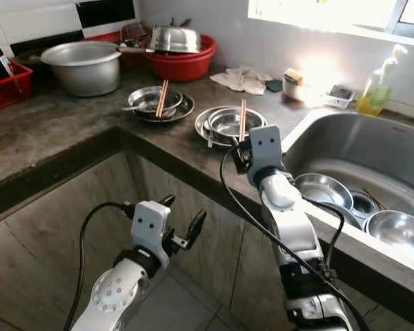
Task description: Kitchen organization
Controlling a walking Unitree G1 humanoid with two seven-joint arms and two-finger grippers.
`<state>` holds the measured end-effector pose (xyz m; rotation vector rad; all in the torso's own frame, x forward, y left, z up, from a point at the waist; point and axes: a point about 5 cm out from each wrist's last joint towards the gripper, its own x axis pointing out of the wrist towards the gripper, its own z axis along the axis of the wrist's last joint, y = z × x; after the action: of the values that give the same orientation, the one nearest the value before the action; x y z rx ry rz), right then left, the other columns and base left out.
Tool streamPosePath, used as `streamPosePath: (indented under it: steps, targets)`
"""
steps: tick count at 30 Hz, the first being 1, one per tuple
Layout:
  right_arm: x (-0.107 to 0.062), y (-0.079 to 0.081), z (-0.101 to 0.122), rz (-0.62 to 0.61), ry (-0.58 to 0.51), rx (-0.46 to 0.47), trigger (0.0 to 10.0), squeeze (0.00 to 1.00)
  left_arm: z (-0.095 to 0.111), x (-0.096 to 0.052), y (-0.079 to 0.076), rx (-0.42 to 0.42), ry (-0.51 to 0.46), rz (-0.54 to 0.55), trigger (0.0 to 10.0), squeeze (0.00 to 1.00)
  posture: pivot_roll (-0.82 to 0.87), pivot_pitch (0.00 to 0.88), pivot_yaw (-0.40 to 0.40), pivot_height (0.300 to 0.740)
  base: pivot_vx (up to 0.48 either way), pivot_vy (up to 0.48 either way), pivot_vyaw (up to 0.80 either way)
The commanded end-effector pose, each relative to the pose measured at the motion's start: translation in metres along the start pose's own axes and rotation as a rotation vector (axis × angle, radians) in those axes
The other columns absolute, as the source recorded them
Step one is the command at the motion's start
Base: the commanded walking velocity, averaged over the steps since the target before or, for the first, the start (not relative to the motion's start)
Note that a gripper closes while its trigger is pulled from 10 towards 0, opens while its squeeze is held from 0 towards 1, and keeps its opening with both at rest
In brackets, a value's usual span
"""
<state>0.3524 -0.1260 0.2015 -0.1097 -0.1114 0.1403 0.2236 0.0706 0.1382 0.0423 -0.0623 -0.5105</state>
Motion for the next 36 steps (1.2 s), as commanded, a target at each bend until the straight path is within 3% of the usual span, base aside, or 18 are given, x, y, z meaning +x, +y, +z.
streamPosePath:
  steps: [1, 11, 24, 25, 26, 27, 35, 36]
  targets:
    - [0.005, -0.001, 0.002, -0.01, -0.008, 0.002, 10.0, 0.0, 0.008, -0.002, -0.006, 0.006, -0.038, -0.042, 10.0, 0.0, 0.07, 0.113, -0.063, 0.74, 0.0, 0.0, 0.0]
    - [0.023, 0.003, 0.001, -0.003, 0.011, 0.024, 10.0, 0.0, 0.009, -0.004, -0.01, -0.007, -0.045, -0.054, 10.0, 0.0, 0.07, 0.122, -0.07, 0.74, 0.0, 0.0, 0.0]
    - [0.031, 0.003, -0.004, -0.013, 0.019, 0.041, 10.0, 0.0, 0.008, -0.006, -0.01, 0.01, -0.038, -0.041, 10.0, 0.0, 0.07, 0.114, -0.071, 0.74, 0.0, 0.0, 0.0]
    - [0.032, 0.003, -0.004, -0.013, 0.019, 0.042, 7.5, 0.0, 0.008, -0.006, -0.01, 0.01, -0.037, -0.04, 10.0, 0.0, 0.07, 0.114, -0.071, 0.74, 0.0, 0.0, 0.0]
    - [0.032, 0.002, -0.003, -0.013, 0.018, 0.042, 7.5, 0.0, 0.008, -0.006, -0.01, 0.01, -0.037, -0.039, 10.0, 0.0, 0.07, 0.114, -0.071, 0.74, 0.0, 0.0, 0.0]
    - [0.033, 0.002, -0.003, -0.014, 0.016, 0.041, 0.0, 0.0, 0.007, -0.006, -0.009, 0.01, -0.036, -0.038, 10.0, 0.0, 0.07, 0.111, -0.072, 0.74, 0.0, 0.0, 0.0]
    - [0.037, 0.001, -0.001, -0.02, 0.004, 0.037, 0.0, 0.0, 0.007, -0.005, -0.008, 0.015, -0.036, -0.033, 10.0, 0.0, 0.07, 0.104, -0.073, 0.74, 0.0, 0.0, 0.0]
    - [0.037, 0.001, 0.0, -0.019, 0.003, 0.036, 0.8, 0.0, 0.007, -0.005, -0.008, 0.015, -0.035, -0.033, 10.0, 0.0, 0.07, 0.1, -0.072, 0.74, 0.0, 0.0, 0.0]
